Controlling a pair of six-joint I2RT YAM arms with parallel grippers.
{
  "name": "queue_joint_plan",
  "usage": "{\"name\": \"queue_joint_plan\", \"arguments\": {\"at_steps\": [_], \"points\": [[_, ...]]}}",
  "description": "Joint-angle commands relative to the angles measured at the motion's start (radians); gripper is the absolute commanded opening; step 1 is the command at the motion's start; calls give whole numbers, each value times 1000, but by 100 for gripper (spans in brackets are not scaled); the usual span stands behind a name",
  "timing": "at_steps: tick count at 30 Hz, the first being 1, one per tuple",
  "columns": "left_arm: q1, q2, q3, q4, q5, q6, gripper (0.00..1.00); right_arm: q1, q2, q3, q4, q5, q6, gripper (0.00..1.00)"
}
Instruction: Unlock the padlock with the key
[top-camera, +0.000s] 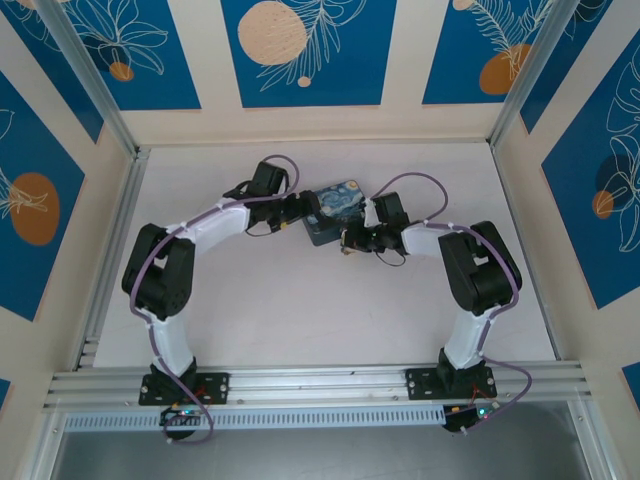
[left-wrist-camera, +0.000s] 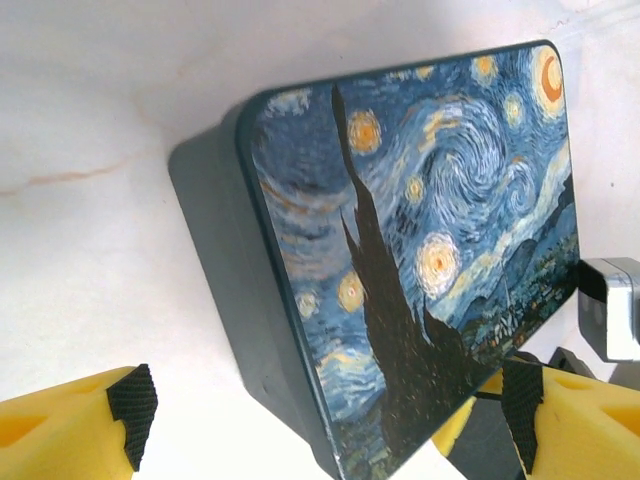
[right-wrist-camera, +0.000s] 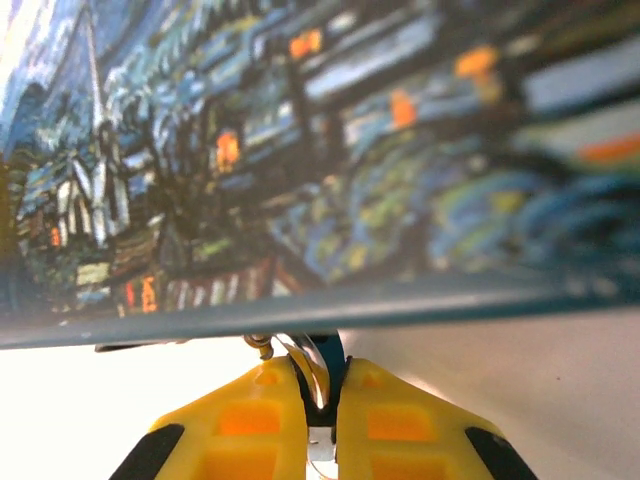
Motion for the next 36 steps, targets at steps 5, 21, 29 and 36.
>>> {"name": "queue_joint_plan", "arguments": {"at_steps": [5, 21, 29, 36], "points": [[-28, 72, 85, -150, -173, 142, 90, -37, -4, -84, 29, -67, 113, 0], [-106, 119, 64, -161, -284, 159, 90, -61, 5, -148, 116, -111, 192, 0], [-122, 128, 32, -175, -333, 159, 90, -104, 15, -167, 202, -167, 285, 0], [-124, 134, 18, -180, -345, 162, 89, -134, 32, -161, 246, -195, 348, 0]]}}
